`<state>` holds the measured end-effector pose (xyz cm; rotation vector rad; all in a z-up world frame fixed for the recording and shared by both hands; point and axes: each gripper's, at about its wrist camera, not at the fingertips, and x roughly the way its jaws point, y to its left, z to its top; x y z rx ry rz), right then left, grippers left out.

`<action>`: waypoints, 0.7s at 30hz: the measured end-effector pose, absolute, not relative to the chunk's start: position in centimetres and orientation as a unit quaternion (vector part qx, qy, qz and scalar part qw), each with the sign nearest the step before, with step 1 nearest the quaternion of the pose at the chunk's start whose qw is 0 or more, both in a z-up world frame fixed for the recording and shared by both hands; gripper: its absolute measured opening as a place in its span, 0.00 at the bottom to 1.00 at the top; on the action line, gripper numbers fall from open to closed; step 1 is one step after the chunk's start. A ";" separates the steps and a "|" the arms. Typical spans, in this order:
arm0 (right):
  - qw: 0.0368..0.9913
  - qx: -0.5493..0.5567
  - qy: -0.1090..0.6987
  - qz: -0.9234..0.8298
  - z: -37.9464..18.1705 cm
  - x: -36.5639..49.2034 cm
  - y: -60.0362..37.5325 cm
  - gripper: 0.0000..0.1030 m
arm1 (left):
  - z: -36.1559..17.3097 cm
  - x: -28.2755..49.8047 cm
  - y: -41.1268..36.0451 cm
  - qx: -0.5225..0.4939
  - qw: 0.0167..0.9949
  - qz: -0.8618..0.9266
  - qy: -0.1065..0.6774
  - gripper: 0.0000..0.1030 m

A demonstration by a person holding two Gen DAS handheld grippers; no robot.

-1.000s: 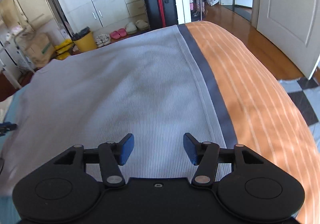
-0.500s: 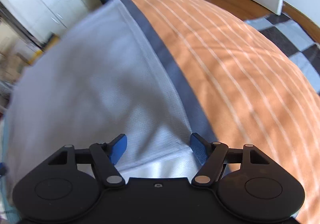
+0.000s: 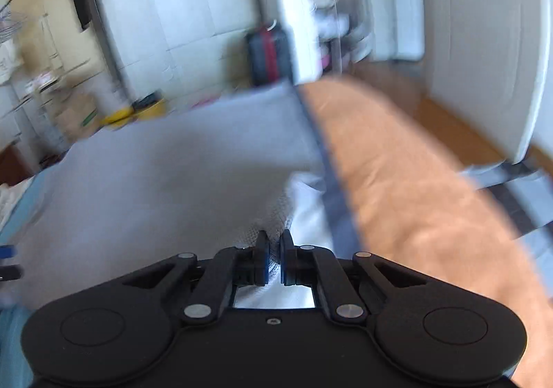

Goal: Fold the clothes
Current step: 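Grasp the garment hem with the right gripper while the left gripper repositions above it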

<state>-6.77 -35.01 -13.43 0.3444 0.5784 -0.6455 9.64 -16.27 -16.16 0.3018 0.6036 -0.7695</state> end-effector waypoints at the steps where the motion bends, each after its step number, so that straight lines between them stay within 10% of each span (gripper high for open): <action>1: 0.888 0.166 0.275 -0.328 -13.2 -6.9 -35.3 0.06 | -16.1 9.8 -15.8 0.148 0.867 -0.376 0.291 0.59; 21: 0.888 0.219 0.246 -0.320 -14.0 -6.5 -36.0 0.07 | -19.0 15.3 -12.3 0.255 0.824 -0.343 0.373 0.58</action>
